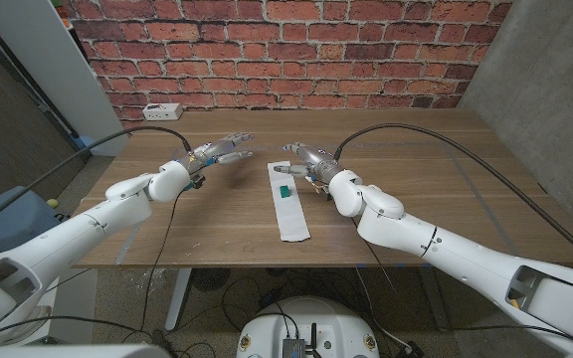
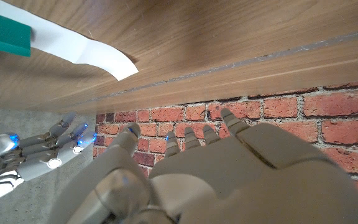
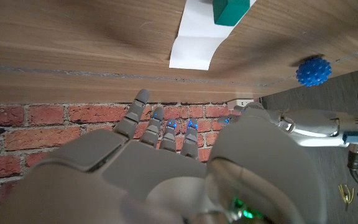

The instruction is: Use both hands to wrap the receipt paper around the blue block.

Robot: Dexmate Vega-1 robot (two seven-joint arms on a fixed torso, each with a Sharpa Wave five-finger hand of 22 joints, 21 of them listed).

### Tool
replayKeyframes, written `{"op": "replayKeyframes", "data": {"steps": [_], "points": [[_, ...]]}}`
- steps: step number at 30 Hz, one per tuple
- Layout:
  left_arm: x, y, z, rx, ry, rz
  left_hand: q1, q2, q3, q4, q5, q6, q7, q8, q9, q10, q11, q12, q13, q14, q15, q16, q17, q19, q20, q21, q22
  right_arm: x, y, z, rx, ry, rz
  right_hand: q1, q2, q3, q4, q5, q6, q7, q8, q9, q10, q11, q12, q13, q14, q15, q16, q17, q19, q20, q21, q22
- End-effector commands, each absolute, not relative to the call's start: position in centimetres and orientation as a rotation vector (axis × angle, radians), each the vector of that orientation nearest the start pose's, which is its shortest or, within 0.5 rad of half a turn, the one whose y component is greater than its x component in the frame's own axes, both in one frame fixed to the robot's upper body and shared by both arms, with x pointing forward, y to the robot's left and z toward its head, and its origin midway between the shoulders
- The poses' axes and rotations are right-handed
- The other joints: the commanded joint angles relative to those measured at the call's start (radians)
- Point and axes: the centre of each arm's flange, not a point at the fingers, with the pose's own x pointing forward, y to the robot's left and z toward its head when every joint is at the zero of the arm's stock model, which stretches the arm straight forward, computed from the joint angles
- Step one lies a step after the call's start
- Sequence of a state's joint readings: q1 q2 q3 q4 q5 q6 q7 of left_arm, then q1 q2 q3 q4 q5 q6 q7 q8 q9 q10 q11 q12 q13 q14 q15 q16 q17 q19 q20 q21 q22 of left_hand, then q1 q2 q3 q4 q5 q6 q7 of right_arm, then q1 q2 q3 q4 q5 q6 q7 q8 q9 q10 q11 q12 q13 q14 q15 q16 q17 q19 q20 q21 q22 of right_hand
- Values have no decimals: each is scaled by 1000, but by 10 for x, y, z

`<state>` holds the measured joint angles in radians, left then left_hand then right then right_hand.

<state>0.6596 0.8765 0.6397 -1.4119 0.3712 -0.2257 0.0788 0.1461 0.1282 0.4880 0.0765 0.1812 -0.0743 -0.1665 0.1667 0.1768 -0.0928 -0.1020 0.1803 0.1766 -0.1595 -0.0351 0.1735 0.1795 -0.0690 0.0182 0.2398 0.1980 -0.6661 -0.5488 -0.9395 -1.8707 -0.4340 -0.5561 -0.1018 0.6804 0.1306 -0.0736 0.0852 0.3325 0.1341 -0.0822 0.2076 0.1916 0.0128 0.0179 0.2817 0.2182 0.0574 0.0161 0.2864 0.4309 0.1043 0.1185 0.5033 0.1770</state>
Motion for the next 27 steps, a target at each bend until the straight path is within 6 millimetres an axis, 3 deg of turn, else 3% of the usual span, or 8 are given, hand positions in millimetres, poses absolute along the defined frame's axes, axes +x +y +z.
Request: {"op": "replayKeyframes", "data": {"steps": [1, 6, 15, 18, 24, 27], "points": [[644, 303, 2, 1529, -652, -150, -38, -44, -29, 19, 8, -27, -15, 5, -3, -29, -23, 3, 2, -31, -55, 0, 0, -30, -7, -15, 1, 558, -67, -46, -948, -624, -41, -16, 5, -1, 11, -8, 19, 1, 10, 2, 29, 1, 11, 1, 22, 1, 10, -2, 19, 1, -1, 2], [646, 301, -3, 1580, -638, -163, -63, -90, -60, 17, 16, -68, -20, 4, -4, -64, -43, 2, 2, -74, -45, -3, -4, -102, 24, -40, -1, 548, -68, -53, -894, -629, -104, -22, 8, -1, 13, -13, 32, 0, 13, 1, 43, 2, 14, 0, 32, -1, 12, -5, 22, 2, -3, 1], [649, 297, -11, 1623, -634, -212, -77, -108, -77, 17, 22, -93, -32, 7, -4, -73, -70, 7, 2, -97, -11, 0, -4, -160, 47, -51, 0, 526, -69, -63, -868, -608, -205, -23, 4, -1, 10, -22, 53, 8, 16, 0, 65, 2, 16, -2, 40, 0, 10, -12, 21, 6, -9, 1], [650, 293, -15, 1650, -641, -224, -79, -109, -79, 17, 24, -94, -37, 8, -4, -70, -83, 9, 2, -99, -4, 1, -4, -170, 51, -51, 0, 520, -71, -66, -873, -582, -230, -5, -13, 0, -10, -30, 76, 20, 20, -1, 89, 5, 19, -3, 53, 0, 8, -23, 28, 10, -13, 2], [653, 288, -19, 1664, -632, -256, -77, -113, -82, 13, 25, -99, -45, 9, -4, -70, -97, 9, 2, -104, -1, 2, -4, -179, 52, -50, 0, 511, -70, -74, -907, -533, -240, 48, -15, 22, -50, -38, 129, 27, 30, -1, 125, 9, 20, -3, 83, -16, 11, -38, 43, 7, -19, 2], [654, 286, -20, 1673, -632, -269, -76, -116, -83, 10, 26, -101, -47, 9, -4, -73, -97, 9, 2, -107, 2, 1, -4, -182, 54, -49, 0, 507, -70, -77, -913, -513, -239, 57, -15, 26, -58, -41, 137, 27, 30, -1, 135, 8, 21, -3, 99, -22, 17, -40, 51, 4, -20, 3]]}}
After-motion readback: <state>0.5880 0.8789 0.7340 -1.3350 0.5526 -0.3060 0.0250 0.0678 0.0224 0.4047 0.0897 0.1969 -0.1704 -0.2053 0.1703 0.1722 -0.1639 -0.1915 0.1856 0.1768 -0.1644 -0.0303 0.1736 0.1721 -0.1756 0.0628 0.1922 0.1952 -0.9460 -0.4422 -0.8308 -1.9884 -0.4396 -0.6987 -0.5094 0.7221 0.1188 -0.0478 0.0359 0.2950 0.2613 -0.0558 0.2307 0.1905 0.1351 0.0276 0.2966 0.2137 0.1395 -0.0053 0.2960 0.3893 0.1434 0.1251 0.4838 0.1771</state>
